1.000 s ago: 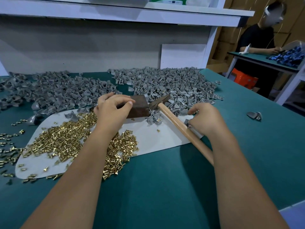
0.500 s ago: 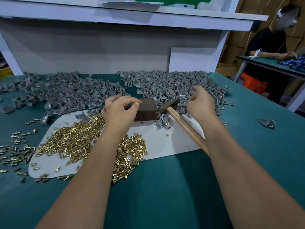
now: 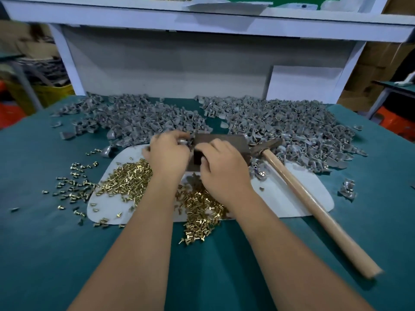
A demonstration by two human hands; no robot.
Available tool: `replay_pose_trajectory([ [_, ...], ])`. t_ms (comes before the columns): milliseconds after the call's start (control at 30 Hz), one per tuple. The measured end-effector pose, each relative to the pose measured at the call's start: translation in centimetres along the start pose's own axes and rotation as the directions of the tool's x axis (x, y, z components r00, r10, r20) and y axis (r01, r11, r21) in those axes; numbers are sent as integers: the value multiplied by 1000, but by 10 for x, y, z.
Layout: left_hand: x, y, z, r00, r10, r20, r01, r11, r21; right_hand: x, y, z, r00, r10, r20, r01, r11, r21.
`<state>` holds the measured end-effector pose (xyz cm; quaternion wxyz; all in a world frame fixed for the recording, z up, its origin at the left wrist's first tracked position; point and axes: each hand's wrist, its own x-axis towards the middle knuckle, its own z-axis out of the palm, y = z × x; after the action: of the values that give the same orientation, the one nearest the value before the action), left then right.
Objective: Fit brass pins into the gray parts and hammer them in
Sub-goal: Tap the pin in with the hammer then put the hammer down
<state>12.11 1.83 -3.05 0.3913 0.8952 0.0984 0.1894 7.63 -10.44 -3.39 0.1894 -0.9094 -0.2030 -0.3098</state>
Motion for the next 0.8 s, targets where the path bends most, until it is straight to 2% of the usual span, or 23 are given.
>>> replay_pose_trajectory([
  [67, 6, -9, -7, 1000, -19, -18, 23, 969, 248, -3, -2, 1, 999, -36, 7, 36, 999, 27],
  [100, 9, -14, -10, 998, -61, 3, 58, 950, 307, -3, -2, 1, 999, -34, 9, 33, 998, 45],
  [200, 16, -28, -19, 977, -177, 119, 121, 921, 371, -4, -2, -1, 999, 0, 50, -4, 997, 76],
  [267, 17, -30, -19, 976, -174, 129, 115, 922, 369, -5, -3, -2, 996, 3, 93, -12, 995, 96],
  [400, 18, -30, -19, 991, -122, 61, 97, 943, 319, -6, -8, 0, 969, -22, 247, -7, 994, 113],
  [500, 19, -33, -20, 997, -72, 21, 66, 977, 201, -7, -15, 3, 946, -44, 322, 26, 998, 60],
  [600, 18, -34, -19, 999, -27, -20, 29, 993, 112, -8, -20, 6, 925, -61, 375, 60, 998, 13],
  [667, 19, -33, -19, 997, 15, -72, -12, 999, 48, -8, -23, 5, 922, -68, 382, 53, 997, 51],
  [733, 19, -28, -17, 990, 50, -129, -59, 996, -65, -6, -24, 3, 920, -71, 384, 39, 995, 90],
  [800, 17, -20, -13, 991, 40, -128, -70, 969, -239, -5, -26, 4, 919, -76, 387, 43, 995, 93],
])
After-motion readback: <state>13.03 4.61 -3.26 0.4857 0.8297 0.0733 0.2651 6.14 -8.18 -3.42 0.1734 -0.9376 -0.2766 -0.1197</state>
